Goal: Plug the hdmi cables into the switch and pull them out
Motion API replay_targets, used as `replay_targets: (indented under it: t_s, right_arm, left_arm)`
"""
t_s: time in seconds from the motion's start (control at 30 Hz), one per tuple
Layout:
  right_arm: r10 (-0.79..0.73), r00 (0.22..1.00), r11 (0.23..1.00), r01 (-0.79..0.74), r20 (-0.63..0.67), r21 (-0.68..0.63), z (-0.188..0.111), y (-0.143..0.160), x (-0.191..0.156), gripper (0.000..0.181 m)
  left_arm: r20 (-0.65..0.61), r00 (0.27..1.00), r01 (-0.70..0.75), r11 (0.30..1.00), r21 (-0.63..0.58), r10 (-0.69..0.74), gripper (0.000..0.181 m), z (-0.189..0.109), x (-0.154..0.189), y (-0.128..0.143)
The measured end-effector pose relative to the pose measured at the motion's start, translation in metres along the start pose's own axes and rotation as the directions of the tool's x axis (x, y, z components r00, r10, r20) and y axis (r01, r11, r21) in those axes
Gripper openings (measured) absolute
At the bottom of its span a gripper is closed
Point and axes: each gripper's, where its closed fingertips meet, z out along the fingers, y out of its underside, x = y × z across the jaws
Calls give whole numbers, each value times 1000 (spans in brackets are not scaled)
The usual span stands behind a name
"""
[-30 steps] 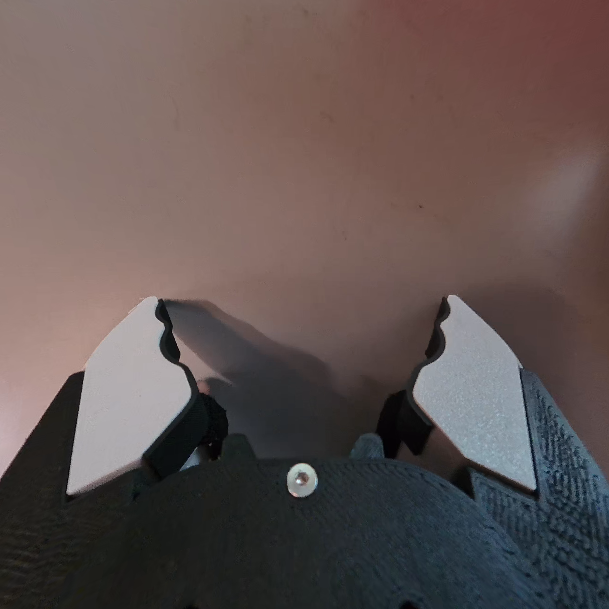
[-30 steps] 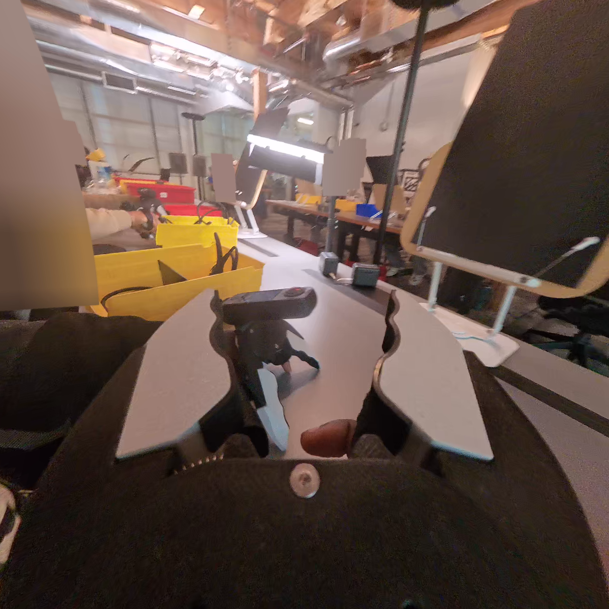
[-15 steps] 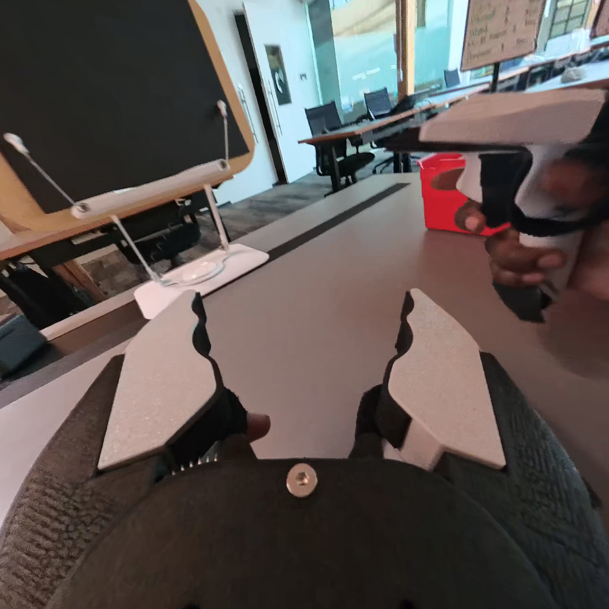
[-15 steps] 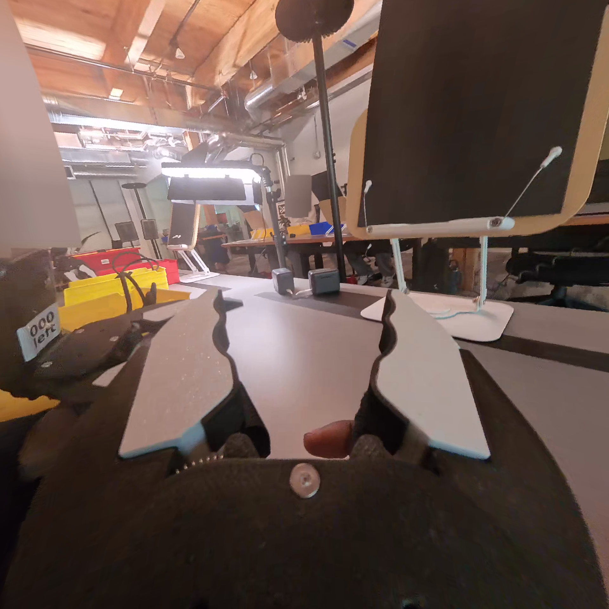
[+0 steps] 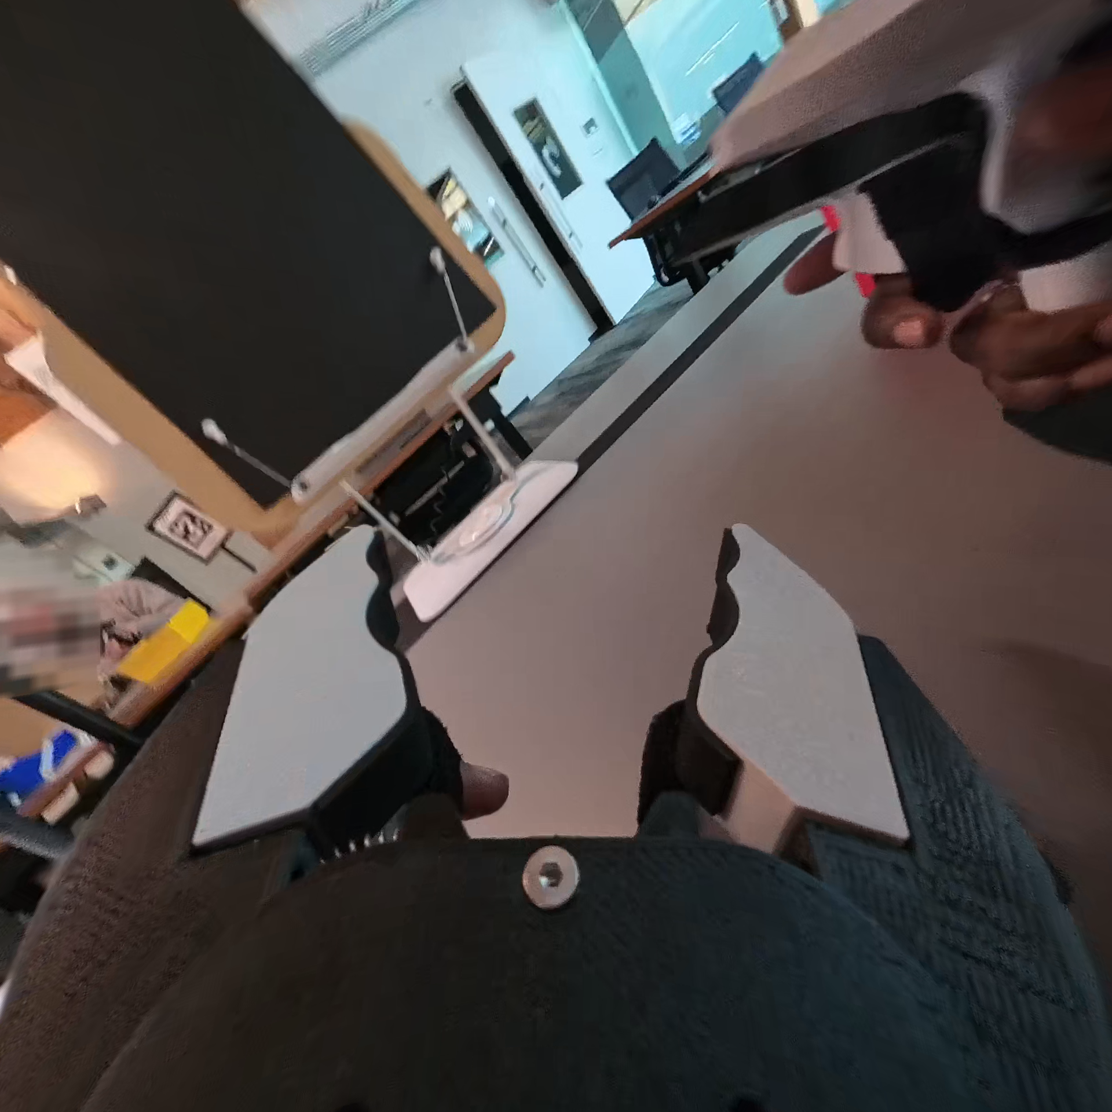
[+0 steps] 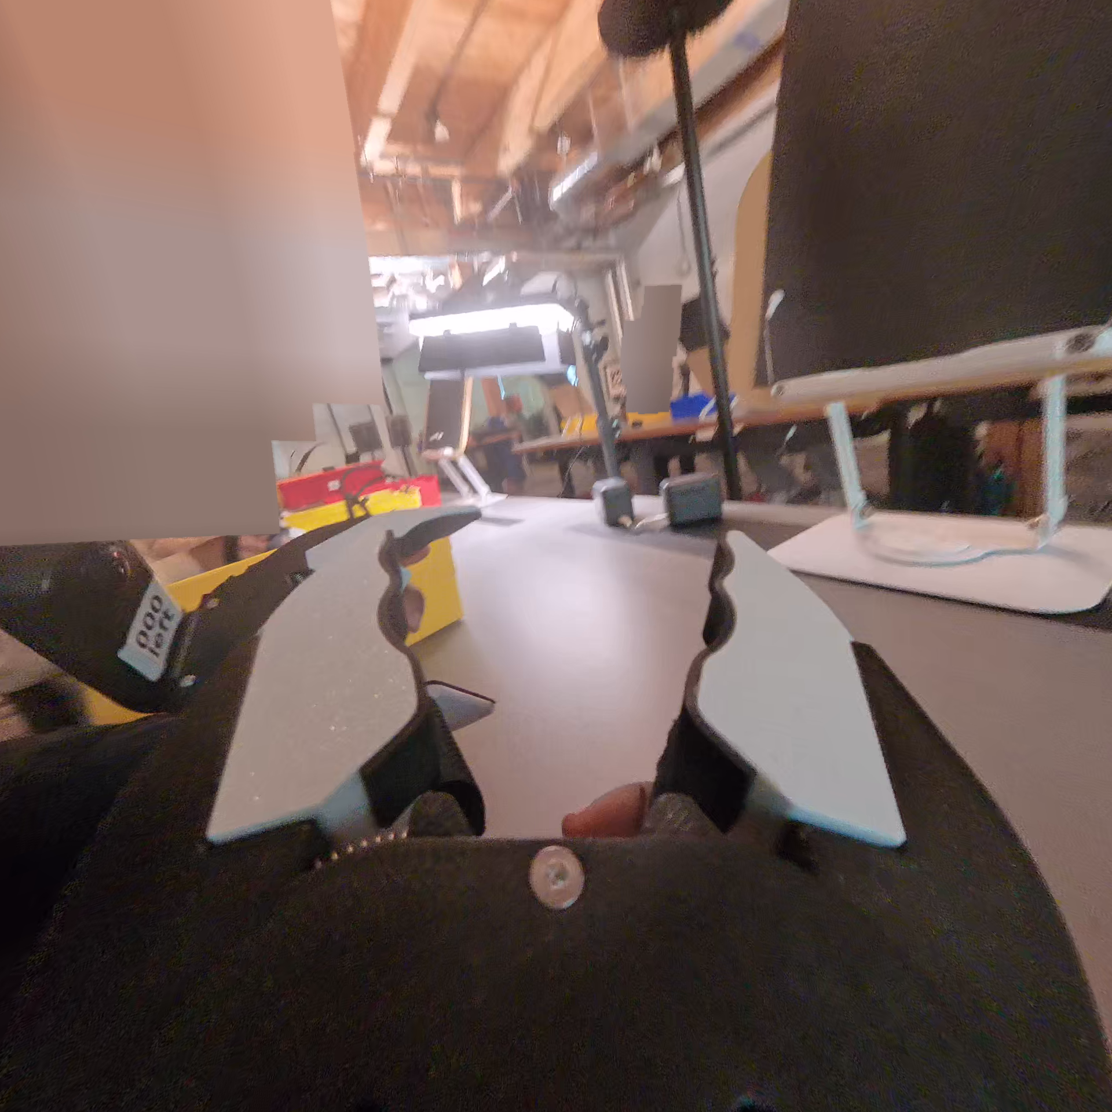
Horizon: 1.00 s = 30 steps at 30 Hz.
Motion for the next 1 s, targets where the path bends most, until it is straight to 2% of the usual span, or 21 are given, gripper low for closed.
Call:
replay_targets:
  t_s: [0.07,0.1,0.17,0.2,0.27,0.33,0.4,0.47,0.5,0.57,0.63,0.7,0.77,0.83,0.93,1.0]
  right_arm:
    - [44,997,997,-40,61,-64,-2,-9,-21,98]
    - [29,995,999,-26,91,-42,-4,-14,-30,93]
    - [-51,996,999,51,67,6,-5,-15,-30,87]
    - [-66,995,998,67,78,-15,-5,-10,-31,87]
    - [-70,992,994,78,106,-75,-5,-3,-36,92]
    - [-103,988,991,112,117,-74,-7,-6,-41,90]
    - [-167,982,984,172,91,-50,-10,-11,-42,87]
    - [-202,977,978,204,62,-35,-13,-12,-41,84]
    - [-198,978,979,200,57,-31,-15,-11,-42,84]
    - [-178,982,983,180,71,-24,-18,-10,-47,85]
    - [-187,978,982,188,88,-13,-19,-12,-51,85]
    - [-213,972,977,215,94,-6,-21,-12,-52,85]
    - [-226,971,973,229,82,-20,-21,-9,-49,84]
    - [-227,970,972,231,86,-38,-21,-5,-47,84]
    - [-209,973,976,214,101,-39,-20,-2,-49,84]
    - [-201,973,977,207,111,-44,-20,0,-50,83]
  left_arm:
    - [-29,998,-45,995,92,48,102,-7,7,-24]
    - [-44,998,-31,988,149,38,99,-11,10,-36]
    - [-91,994,82,963,256,-61,93,-21,13,-62]
    - [-119,984,162,945,286,-133,93,-28,12,-75]
    - [-196,946,308,905,292,-259,93,-48,7,-103]
    - [-262,898,417,873,254,-353,93,-76,-8,-125]
    - [-242,885,441,884,155,-399,93,-106,-40,-122]
    - [-183,878,440,896,-58,-443,93,-133,-79,-87]
    - [-142,864,457,870,-184,-483,93,-146,-99,-60]
    - [-76,806,499,743,-447,-587,88,-175,-125,1]
    - [-9,744,498,563,-660,-668,86,-200,-138,58]
    - [23,678,490,428,-759,-735,86,-214,-143,97]
    - [41,630,486,352,-800,-776,86,-215,-148,125]
    - [25,621,464,341,-818,-783,83,-207,-154,146]
    - [-79,669,343,402,-849,-739,85,-195,-159,170]
    - [-154,645,296,430,-853,-749,85,-185,-153,175]
